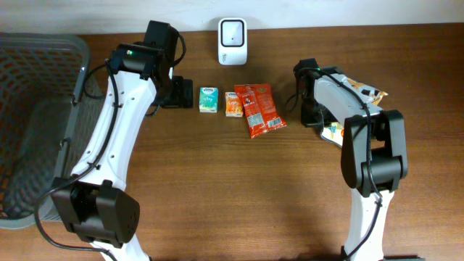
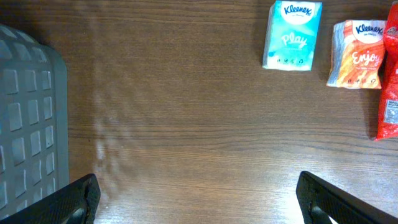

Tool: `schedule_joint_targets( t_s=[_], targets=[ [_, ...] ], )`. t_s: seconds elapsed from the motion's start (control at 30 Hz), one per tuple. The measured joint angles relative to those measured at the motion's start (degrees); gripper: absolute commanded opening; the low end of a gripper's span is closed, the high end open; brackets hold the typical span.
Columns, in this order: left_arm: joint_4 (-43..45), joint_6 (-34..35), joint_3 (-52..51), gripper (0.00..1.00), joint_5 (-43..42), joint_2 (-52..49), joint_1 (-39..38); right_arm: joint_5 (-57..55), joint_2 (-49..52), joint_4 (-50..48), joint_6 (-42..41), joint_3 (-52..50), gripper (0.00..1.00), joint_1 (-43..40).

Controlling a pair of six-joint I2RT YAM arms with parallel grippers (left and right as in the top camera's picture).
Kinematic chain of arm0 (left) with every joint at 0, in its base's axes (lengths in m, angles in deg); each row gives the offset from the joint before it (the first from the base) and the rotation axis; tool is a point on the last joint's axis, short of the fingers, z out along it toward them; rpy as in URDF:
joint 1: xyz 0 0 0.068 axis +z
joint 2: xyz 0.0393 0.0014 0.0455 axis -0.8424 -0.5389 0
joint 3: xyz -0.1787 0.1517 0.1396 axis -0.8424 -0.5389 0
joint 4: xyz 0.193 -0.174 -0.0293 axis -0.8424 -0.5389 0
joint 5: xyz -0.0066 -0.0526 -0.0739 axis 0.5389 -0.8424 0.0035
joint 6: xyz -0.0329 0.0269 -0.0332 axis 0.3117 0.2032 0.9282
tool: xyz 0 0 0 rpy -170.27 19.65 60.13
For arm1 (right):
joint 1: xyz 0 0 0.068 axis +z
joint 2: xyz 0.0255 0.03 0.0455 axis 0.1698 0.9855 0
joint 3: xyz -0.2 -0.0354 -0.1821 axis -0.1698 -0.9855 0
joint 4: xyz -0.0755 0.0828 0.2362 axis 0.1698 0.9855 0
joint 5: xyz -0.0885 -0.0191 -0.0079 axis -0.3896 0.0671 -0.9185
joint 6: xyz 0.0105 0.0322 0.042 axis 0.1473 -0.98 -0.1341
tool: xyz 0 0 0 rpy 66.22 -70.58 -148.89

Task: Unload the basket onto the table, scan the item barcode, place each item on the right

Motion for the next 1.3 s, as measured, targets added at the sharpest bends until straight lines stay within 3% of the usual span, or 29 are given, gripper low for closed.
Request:
schedule_joint_targets(
  t_s=[0.13, 0.33, 0.43, 0.6, 0.73, 0.83, 0.87, 0.9, 1.07, 1.2, 1.3],
  targets=[
    [0.00, 0.00, 0.00, 0.99, -0.02, 0.00, 0.00, 9.33, 1.97, 8.20, 2.40, 6.88, 0.04, -0.39],
    [-0.02, 0.00, 0.00, 0.99, -0.04, 0.00, 0.00, 42.58, 2.62, 20.26, 12.50, 31.71, 0.04, -0.50],
    [0.02, 0.00, 0.00, 0.99, -0.02, 0.00, 0.00, 56.78, 2.58, 21.44, 14.99, 38.10, 0.04, -0.94],
    [0.04, 0.00, 0.00, 0.99, 0.00, 0.00, 0.00, 74.36, 2.58, 20.35, 16.35, 33.62, 0.04, -10.73],
    [0.07, 0.00, 0.00, 0.99, 0.00, 0.00, 0.00, 84.67, 2.62, 12.17, 16.87, 15.91, 0.04, -21.42],
    [-0.02, 0.00, 0.00, 0.99, -0.02, 0.00, 0.00, 83.52, 2.67, 11.37, 16.87, 8.13, 0.04, -26.47],
    [0.00, 0.00, 0.00, 0.99, -0.04, 0.00, 0.00, 80.08, 2.64, 12.61, 16.72, 7.93, 0.10, -29.05],
    [0.00, 0.00, 0.00, 0.99, -0.02, 0.00, 0.00, 77.24, 2.62, 13.51, 16.37, 8.31, 0.25, -30.49],
    [0.00, 0.00, 0.00, 0.99, -0.04, 0.00, 0.00, 54.27, 1.97, 22.08, 14.14, 16.98, 0.43, -37.33],
    [0.00, 0.00, 0.00, 0.99, -0.02, 0.00, 0.00, 43.87, 0.92, 26.82, 13.31, 26.75, 0.45, -35.06],
    [0.02, 0.00, 0.00, 0.99, -0.02, 0.00, 0.00, 41.40, 0.15, 24.76, 13.25, 28.04, 0.45, -31.21]
  ],
)
